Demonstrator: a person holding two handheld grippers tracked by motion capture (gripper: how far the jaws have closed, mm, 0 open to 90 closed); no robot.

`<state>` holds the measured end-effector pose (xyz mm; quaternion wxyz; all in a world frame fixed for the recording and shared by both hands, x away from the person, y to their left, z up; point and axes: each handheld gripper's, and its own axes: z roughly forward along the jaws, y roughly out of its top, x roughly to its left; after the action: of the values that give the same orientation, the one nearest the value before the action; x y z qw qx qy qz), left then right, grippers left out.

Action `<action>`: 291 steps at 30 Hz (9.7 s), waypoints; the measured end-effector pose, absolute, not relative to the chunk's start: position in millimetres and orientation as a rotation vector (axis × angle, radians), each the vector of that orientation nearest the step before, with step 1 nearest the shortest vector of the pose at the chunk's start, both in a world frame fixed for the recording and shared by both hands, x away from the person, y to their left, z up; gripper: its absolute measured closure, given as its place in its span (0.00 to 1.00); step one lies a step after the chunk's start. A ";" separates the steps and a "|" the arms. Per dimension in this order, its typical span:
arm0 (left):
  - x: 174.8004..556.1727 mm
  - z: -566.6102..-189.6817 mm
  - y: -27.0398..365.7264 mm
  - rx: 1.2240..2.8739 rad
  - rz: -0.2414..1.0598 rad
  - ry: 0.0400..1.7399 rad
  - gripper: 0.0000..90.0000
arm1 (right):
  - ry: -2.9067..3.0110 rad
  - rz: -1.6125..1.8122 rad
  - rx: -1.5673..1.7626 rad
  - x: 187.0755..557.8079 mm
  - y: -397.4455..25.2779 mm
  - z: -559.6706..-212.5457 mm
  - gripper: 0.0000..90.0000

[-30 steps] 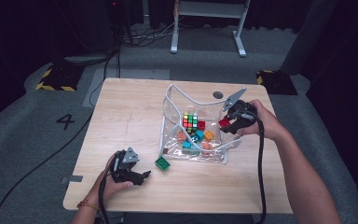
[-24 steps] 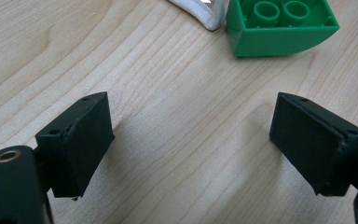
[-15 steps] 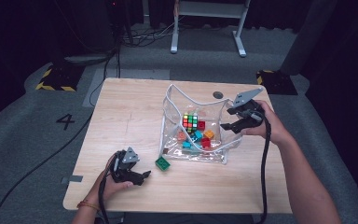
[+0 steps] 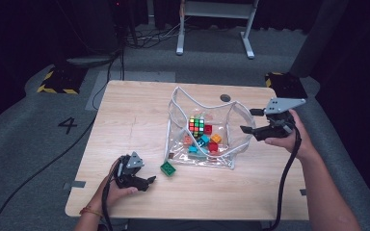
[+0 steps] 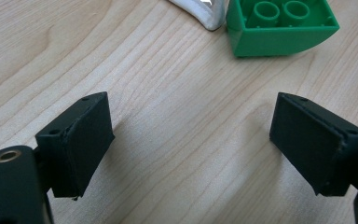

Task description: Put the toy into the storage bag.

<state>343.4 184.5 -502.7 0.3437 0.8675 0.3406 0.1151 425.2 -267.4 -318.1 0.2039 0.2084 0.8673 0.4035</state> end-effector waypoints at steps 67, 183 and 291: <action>343.2 -502.6 184.5 2.255 0.301 0.887 0.15 | 2.647 1.262 0.293 329.7 -117.1 -481.4 0.43; 342.8 -502.8 184.4 2.250 0.301 0.895 0.15 | 2.196 1.237 0.860 383.8 -363.1 -415.1 0.66; 343.4 -502.8 184.2 2.251 0.298 0.885 0.15 | 2.736 0.645 0.398 464.2 -193.8 -334.9 0.53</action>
<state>343.4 184.2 -502.8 0.3449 0.8670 0.3408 0.1146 464.2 -193.8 -334.9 0.1506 0.1386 0.9527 0.2245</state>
